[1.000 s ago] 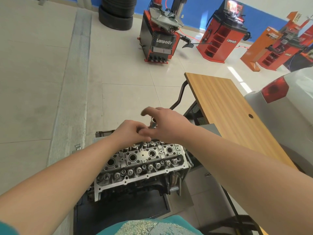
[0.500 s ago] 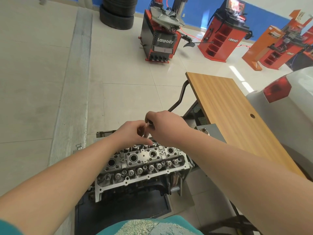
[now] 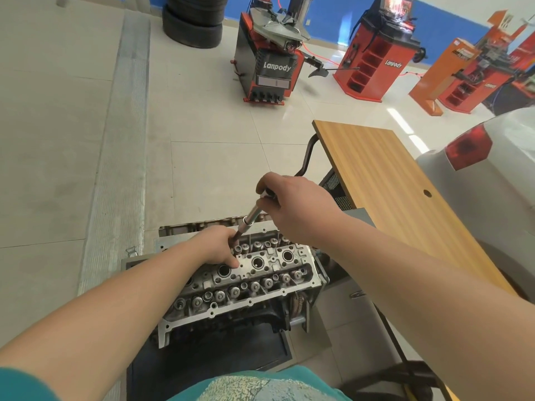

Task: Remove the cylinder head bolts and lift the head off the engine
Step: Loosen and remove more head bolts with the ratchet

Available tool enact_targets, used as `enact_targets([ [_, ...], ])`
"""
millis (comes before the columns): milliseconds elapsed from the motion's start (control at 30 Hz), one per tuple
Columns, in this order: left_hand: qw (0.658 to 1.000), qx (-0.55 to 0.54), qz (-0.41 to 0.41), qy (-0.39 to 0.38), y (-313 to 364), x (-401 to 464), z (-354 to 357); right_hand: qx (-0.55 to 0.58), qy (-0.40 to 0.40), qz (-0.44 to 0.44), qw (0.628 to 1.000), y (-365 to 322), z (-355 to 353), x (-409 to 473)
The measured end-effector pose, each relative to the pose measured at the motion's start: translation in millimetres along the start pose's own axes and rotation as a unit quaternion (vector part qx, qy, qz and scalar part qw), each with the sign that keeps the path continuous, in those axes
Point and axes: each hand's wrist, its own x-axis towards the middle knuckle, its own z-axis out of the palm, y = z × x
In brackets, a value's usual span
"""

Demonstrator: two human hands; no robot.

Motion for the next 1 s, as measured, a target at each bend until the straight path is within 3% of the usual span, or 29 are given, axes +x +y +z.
enact_targets([
  [167, 0.999, -0.028, 0.002, 0.019, -4.7, -1.3, 4.7, 0.039, 0.033, 0.016, 0.999, 9.5, 3.3, -9.2],
  [333, 0.963, -0.204, 0.02, 0.177, -16.6, -38.9, -7.5, 0.07, 0.058, -0.009, 0.996, 5.4, 18.6, -14.8],
  [400, 0.928, -0.325, 0.094, 0.157, -7.2, -63.9, -13.8, 0.097, 0.07, -0.006, 0.993, -0.1, 28.5, -14.2],
  [467, 0.909, -0.375, 0.151, 0.102, 11.4, -85.3, -16.2, 0.174, 0.082, 0.028, 0.981, -5.6, 39.6, -12.8],
  [533, 0.911, -0.355, 0.16, 0.136, 32.0, -92.3, -11.6, 0.355, 0.095, 0.103, 0.924, -6.9, 51.0, -10.7],
  [600, 0.917, -0.309, 0.125, 0.221, 47.9, -91.5, -7.5, 0.529, 0.089, 0.163, 0.828, 2.3, 63.5, -8.2],
  [667, 0.924, -0.284, 0.088, 0.242, 56.4, -89.1, -2.5, 0.619, 0.083, 0.207, 0.753, 24.8, 77.7, -9.4],
  [700, 0.925, -0.288, 0.073, 0.236, 59.1, -88.2, 0.9, 0.62, 0.085, 0.239, 0.742, 40.9, 86.2, -11.5],
  [867, 0.937, -0.282, 0.021, 0.205, 64.9, -84.5, 23.8, 0.412, 0.109, 0.39, 0.817, 158.7, 134.5, -36.8],
  [1000, 0.933, -0.308, -0.023, 0.185, 76.8, -80.8, 36.4, 0.184, 0.052, 0.399, 0.897, 259.3, 158.7, -52.9],
])
